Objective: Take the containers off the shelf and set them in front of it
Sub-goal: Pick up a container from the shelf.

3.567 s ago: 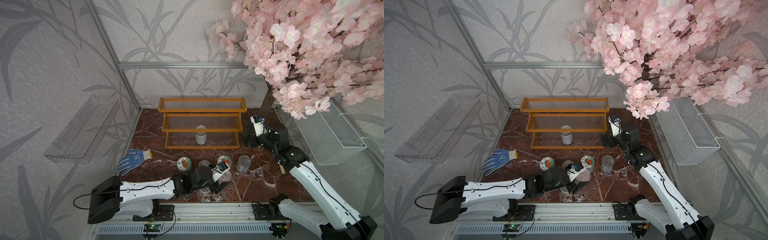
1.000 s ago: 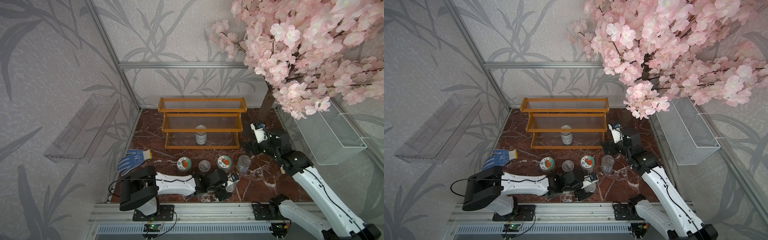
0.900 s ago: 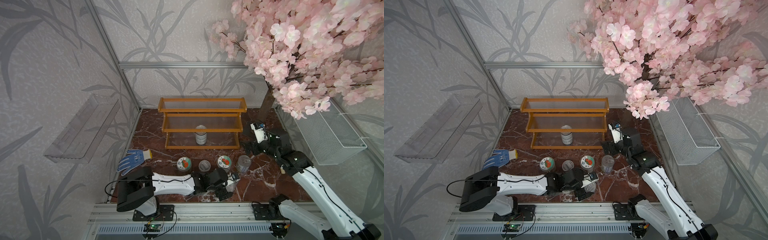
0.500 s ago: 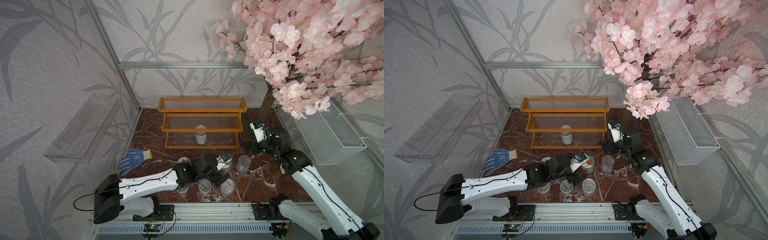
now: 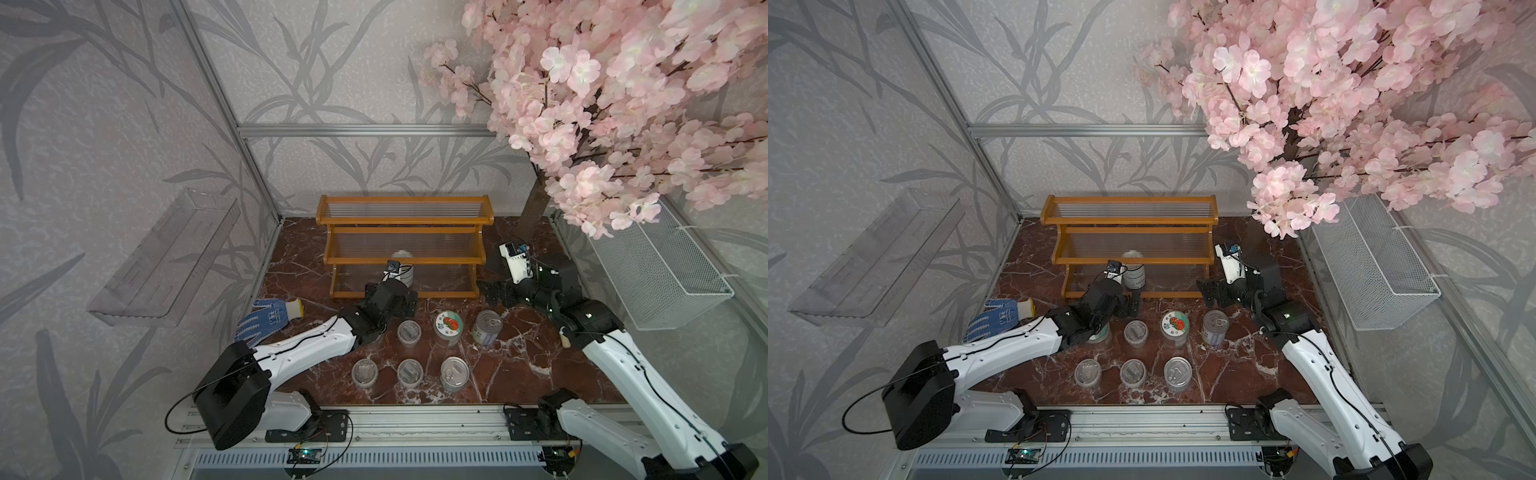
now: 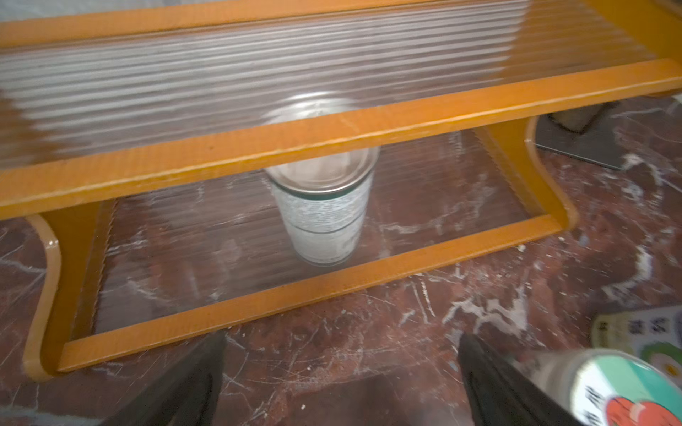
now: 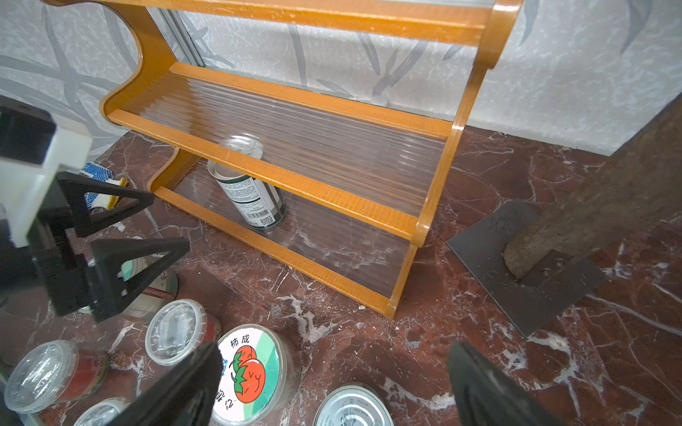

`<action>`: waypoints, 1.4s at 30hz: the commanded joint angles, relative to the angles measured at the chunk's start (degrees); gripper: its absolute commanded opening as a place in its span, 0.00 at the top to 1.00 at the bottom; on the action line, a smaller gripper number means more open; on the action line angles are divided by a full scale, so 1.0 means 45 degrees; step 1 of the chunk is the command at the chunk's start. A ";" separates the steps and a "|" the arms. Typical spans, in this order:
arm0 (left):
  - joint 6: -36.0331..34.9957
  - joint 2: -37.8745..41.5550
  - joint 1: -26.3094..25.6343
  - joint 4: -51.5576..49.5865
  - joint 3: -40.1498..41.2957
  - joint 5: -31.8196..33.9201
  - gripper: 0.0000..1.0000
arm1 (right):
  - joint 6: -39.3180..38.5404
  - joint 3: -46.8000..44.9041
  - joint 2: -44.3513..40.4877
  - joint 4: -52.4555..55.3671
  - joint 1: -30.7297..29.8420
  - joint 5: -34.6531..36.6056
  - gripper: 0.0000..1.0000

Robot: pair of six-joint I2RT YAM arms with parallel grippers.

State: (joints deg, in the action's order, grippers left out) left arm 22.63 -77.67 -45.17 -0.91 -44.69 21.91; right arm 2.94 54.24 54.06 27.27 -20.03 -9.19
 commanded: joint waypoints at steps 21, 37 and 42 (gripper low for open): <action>-0.0434 -0.4345 0.1321 0.5370 -0.1208 0.0111 0.00 | 0.0539 -0.0430 0.0154 -0.0476 0.0072 -0.1476 0.01; -0.0605 -0.5279 0.1410 0.6020 -0.2052 0.0215 0.18 | 0.0353 -0.0529 0.0251 -0.0488 0.0062 -0.1416 0.01; -0.0635 -0.5279 0.1425 0.5322 -0.2327 0.0017 0.28 | 0.0286 -0.0533 0.0291 -0.0476 0.0055 -0.1434 0.01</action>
State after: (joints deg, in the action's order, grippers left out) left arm 20.34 -101.06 -39.13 24.62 -53.21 22.59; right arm 4.67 52.29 55.20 25.93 -20.03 -15.09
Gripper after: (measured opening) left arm 0.746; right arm 0.990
